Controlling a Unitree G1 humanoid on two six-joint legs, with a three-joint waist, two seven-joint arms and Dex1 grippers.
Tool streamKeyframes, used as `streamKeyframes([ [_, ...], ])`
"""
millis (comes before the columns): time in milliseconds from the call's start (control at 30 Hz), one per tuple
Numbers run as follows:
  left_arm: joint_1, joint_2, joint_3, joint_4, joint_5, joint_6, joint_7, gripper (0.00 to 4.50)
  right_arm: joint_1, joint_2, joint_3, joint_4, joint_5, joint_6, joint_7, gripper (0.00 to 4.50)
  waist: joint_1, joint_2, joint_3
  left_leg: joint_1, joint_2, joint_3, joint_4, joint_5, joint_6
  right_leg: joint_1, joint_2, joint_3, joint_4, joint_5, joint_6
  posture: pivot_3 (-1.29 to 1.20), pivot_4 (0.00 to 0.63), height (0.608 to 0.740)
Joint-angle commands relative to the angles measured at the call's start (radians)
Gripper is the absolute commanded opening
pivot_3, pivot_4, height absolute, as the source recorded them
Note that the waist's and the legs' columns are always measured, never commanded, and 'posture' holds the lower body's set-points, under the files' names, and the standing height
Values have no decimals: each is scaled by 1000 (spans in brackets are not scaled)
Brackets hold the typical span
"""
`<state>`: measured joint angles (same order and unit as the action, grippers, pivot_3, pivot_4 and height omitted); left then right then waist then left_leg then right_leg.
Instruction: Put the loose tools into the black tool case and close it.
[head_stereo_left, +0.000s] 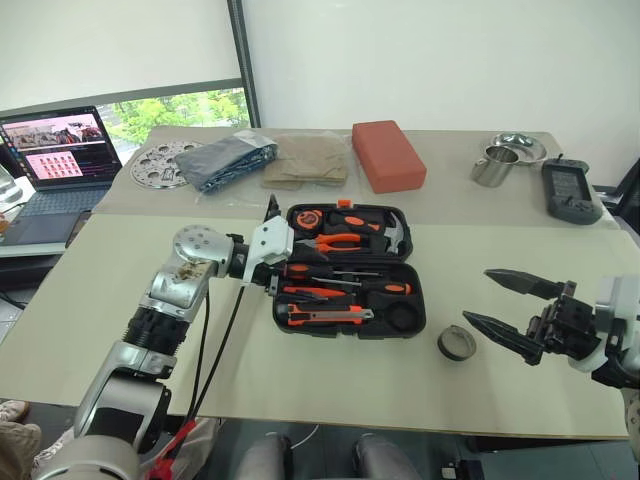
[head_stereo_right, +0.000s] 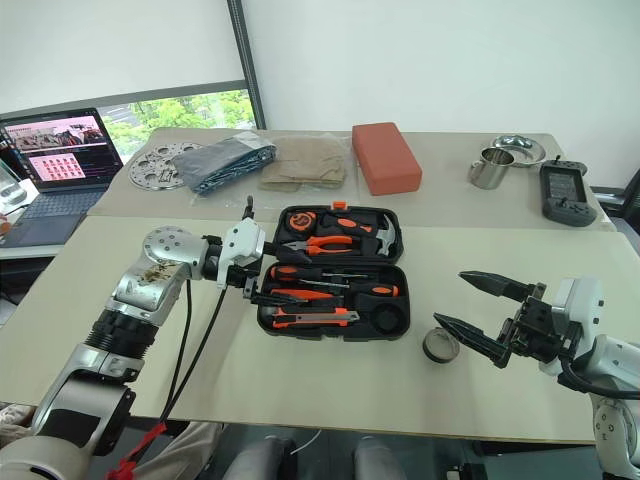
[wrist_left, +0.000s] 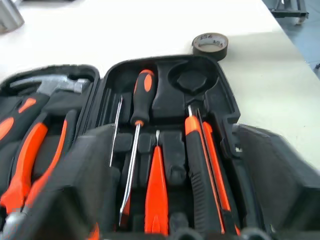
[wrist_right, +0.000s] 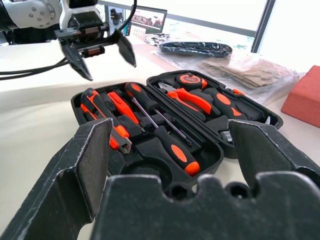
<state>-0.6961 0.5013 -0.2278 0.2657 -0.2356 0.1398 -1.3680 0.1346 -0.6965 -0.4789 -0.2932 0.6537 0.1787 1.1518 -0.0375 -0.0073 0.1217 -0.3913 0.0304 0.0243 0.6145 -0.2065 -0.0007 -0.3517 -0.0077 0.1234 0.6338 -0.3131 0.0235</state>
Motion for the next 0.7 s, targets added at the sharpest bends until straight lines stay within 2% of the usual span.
streamKeyframes([
  [33,8,-23,-4,36,-13,-60,-38,2261,1,-1,-22,-28,22,-26,-5,4272,1,0,0,0,0,0,0,0,0,0,0,0,0,0,0,0,150,740],
  [233,26,-58,-15,109,-18,-122,-115,34,9,-1,-27,-33,23,-27,-9,4272,-1,0,0,0,0,0,0,0,0,0,0,0,0,0,-1,0,150,740],
  [567,-4,-70,-72,313,117,-309,-118,34,18,-3,-34,-35,25,-28,-8,4272,1,-1,1,0,0,0,0,0,0,0,0,0,0,0,-1,0,150,740],
  [700,-32,-113,-68,402,127,-342,-94,34,18,4,-24,-34,23,-32,-9,4272,7,-1,1,1,-1,0,3,0,0,1,0,0,2,0,1,0,150,740],
])
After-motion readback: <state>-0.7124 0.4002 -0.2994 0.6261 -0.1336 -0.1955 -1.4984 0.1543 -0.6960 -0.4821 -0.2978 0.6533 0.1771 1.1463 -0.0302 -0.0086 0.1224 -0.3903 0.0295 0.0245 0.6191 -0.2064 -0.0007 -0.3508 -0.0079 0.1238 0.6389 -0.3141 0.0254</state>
